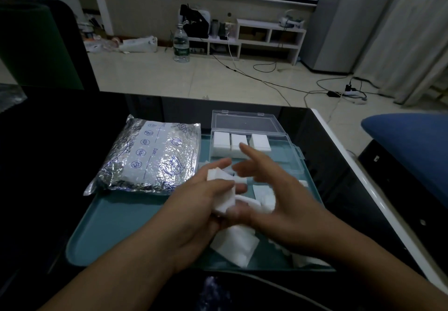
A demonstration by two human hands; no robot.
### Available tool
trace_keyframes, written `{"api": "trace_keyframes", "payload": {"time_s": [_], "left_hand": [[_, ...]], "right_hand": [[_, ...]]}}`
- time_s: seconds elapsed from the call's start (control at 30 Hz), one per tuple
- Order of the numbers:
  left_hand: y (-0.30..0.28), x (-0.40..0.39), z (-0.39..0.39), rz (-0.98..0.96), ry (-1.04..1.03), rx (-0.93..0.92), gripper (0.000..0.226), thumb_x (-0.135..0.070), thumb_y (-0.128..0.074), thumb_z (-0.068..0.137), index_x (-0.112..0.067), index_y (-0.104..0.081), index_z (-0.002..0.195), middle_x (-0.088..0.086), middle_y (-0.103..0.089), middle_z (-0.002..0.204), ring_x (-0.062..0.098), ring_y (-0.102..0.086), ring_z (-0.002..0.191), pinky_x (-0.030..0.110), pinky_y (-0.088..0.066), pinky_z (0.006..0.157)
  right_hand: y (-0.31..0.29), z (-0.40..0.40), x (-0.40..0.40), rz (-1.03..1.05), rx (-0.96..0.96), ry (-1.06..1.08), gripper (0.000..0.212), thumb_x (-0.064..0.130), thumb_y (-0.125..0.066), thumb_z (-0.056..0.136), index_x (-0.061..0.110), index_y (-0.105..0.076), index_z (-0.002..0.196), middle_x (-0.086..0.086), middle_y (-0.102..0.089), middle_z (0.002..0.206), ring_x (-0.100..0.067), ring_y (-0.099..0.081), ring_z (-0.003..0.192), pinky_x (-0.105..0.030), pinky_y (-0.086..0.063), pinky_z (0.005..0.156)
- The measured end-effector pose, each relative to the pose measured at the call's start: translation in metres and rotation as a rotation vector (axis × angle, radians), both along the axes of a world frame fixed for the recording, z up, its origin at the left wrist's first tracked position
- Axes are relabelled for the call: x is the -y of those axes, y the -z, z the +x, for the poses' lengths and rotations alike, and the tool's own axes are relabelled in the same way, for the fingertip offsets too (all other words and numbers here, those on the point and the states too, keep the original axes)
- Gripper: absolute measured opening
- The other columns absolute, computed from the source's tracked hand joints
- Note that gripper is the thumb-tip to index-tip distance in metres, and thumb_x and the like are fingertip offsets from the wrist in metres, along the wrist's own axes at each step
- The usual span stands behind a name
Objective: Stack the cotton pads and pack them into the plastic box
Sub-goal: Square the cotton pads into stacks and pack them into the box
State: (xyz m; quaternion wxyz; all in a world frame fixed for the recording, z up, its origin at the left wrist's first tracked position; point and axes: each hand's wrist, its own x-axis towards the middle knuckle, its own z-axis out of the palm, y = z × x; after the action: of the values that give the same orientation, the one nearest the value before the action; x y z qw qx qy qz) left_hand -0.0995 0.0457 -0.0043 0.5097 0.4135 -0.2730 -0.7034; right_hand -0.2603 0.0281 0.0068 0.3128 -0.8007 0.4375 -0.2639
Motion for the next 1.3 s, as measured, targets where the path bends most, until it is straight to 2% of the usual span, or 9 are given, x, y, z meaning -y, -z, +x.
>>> {"api": "trace_keyframes", "payload": {"time_s": [0.2,0.37,0.47,0.6,0.73,0.83,0.93,1.1,1.3], "left_hand": [[-0.009,0.006,0.011,0.124,-0.163,-0.001,0.013,-0.021,-0.051,0.098,-0.013,-0.061,0.098,0.008,-0.07,0.07,0.015,-0.048,0.046,0.022,-0.042,0.038],[-0.011,0.004,0.008,0.173,-0.169,-0.045,0.032,-0.04,-0.049,0.099,-0.011,-0.061,0.093,0.009,-0.069,0.07,0.015,-0.047,0.047,0.021,-0.041,0.037],[-0.012,0.004,0.008,0.183,-0.169,-0.076,0.038,-0.044,-0.045,0.099,-0.01,-0.061,0.097,0.01,-0.068,0.07,0.016,-0.047,0.048,0.02,-0.042,0.039],[-0.013,0.004,0.009,0.178,-0.164,-0.068,0.038,-0.043,-0.044,0.1,-0.009,-0.061,0.099,0.011,-0.067,0.072,0.017,-0.047,0.049,0.022,-0.041,0.038],[-0.011,0.005,0.01,0.179,-0.166,-0.063,0.036,-0.042,-0.044,0.1,-0.01,-0.062,0.098,0.011,-0.068,0.073,0.016,-0.047,0.049,0.023,-0.041,0.039],[-0.01,0.005,0.009,0.174,-0.168,-0.067,0.036,-0.041,-0.045,0.1,-0.009,-0.062,0.098,0.011,-0.067,0.073,0.017,-0.047,0.049,0.021,-0.041,0.04],[-0.009,0.005,0.01,0.167,-0.167,-0.065,0.037,-0.041,-0.045,0.1,-0.009,-0.063,0.098,0.012,-0.067,0.074,0.017,-0.047,0.049,0.023,-0.041,0.04],[-0.008,0.006,0.011,0.159,-0.183,-0.06,0.037,-0.041,-0.043,0.101,-0.009,-0.062,0.098,0.011,-0.066,0.07,0.018,-0.047,0.049,0.022,-0.04,0.042],[-0.009,0.006,0.009,0.127,-0.272,0.016,0.039,-0.042,-0.04,0.102,-0.009,-0.062,0.102,0.01,-0.067,0.076,0.016,-0.052,0.05,0.025,-0.042,0.046]], "right_hand": [[0.008,-0.026,0.018,-0.177,-0.35,0.125,0.032,0.042,-0.059,0.089,0.038,-0.056,0.121,0.022,-0.058,0.11,0.003,-0.047,0.109,-0.029,-0.042,0.1],[0.021,-0.017,0.017,-0.149,-0.611,-0.007,0.048,0.05,-0.055,0.09,0.033,-0.05,0.135,0.011,-0.055,0.126,-0.011,-0.042,0.119,-0.03,-0.036,0.103],[0.03,-0.008,0.019,-0.179,-0.656,0.012,0.041,0.046,-0.051,0.094,0.033,-0.051,0.133,0.01,-0.057,0.126,-0.014,-0.042,0.116,-0.029,-0.036,0.098],[0.035,-0.004,0.024,-0.138,-0.58,0.06,0.031,0.041,-0.058,0.092,0.034,-0.062,0.122,0.01,-0.062,0.114,-0.014,-0.048,0.107,-0.031,-0.04,0.091],[0.033,-0.004,0.026,0.047,-0.446,0.128,0.045,0.038,-0.071,0.083,0.036,-0.058,0.126,0.016,-0.061,0.106,-0.006,-0.05,0.105,-0.029,-0.045,0.092],[0.032,-0.003,0.027,0.094,-0.448,0.134,0.051,0.039,-0.072,0.082,0.033,-0.055,0.131,0.013,-0.058,0.115,-0.006,-0.051,0.107,-0.026,-0.044,0.09],[0.031,-0.003,0.029,0.144,-0.385,0.135,0.05,0.034,-0.074,0.082,0.033,-0.056,0.13,0.015,-0.06,0.106,-0.003,-0.053,0.098,-0.018,-0.042,0.081],[0.026,-0.007,0.029,0.067,-0.272,0.199,0.039,0.036,-0.075,0.08,0.035,-0.063,0.117,0.018,-0.059,0.091,0.004,-0.054,0.089,-0.013,-0.042,0.076],[0.01,-0.008,0.022,0.087,-0.032,0.272,0.038,0.04,-0.071,0.082,0.04,-0.06,0.117,0.008,-0.069,0.084,-0.001,-0.064,0.08,-0.024,-0.053,0.076]]}}
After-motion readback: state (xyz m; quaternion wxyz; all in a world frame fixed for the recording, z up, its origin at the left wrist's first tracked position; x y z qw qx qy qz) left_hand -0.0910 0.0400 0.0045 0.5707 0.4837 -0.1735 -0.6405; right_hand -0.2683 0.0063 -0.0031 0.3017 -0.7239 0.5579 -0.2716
